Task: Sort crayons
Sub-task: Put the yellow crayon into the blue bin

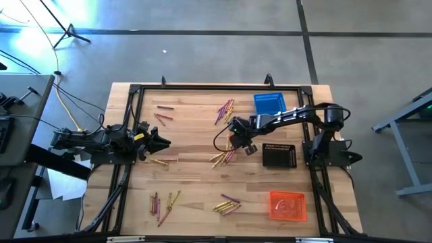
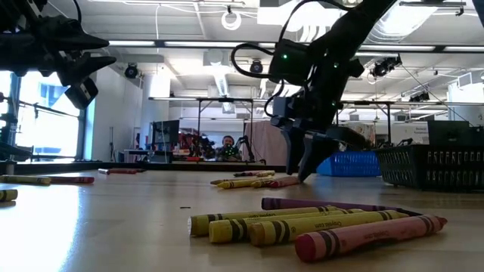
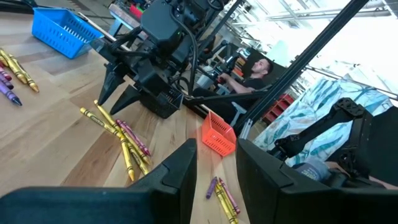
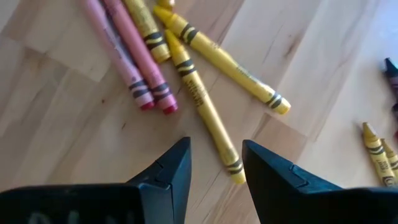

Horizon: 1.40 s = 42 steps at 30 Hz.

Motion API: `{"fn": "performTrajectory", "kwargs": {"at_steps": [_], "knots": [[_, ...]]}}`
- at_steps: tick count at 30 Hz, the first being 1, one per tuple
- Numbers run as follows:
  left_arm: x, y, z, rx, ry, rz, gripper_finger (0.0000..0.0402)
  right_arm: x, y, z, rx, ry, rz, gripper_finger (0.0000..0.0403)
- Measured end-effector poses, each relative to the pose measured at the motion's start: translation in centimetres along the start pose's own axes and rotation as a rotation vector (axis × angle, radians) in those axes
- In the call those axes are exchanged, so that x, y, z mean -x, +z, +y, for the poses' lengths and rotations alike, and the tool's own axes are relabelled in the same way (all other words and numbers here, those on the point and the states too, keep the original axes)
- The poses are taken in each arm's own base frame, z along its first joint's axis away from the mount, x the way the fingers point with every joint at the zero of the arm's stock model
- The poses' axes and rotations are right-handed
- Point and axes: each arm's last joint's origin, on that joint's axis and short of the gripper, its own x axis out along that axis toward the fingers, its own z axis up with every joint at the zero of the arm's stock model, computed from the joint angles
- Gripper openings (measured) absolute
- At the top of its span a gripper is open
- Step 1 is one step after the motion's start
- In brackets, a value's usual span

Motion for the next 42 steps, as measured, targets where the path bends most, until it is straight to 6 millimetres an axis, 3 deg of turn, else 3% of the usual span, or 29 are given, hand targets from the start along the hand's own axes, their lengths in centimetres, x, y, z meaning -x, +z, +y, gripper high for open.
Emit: {"fn": "performTrajectory", "kwargs": {"at_steps": [27,37,42], "knots": [[0.0,0.0,0.0,0.0,0.0,0.0,0.0099,-1.3,-0.3,-0.1,-0.294,0.008,0.017,0.0128],[0.0,0.0,0.0,0.0,0.0,0.0,0.0099,-1.4,-0.8,-0.5,-0.409,0.048,0.0,0.0013],[0.0,0.0,0.0,0.0,0.0,0.0,0.0099,-1.4,-0.8,-0.6,-0.441,0.051,-0.001,0.0021]]}}
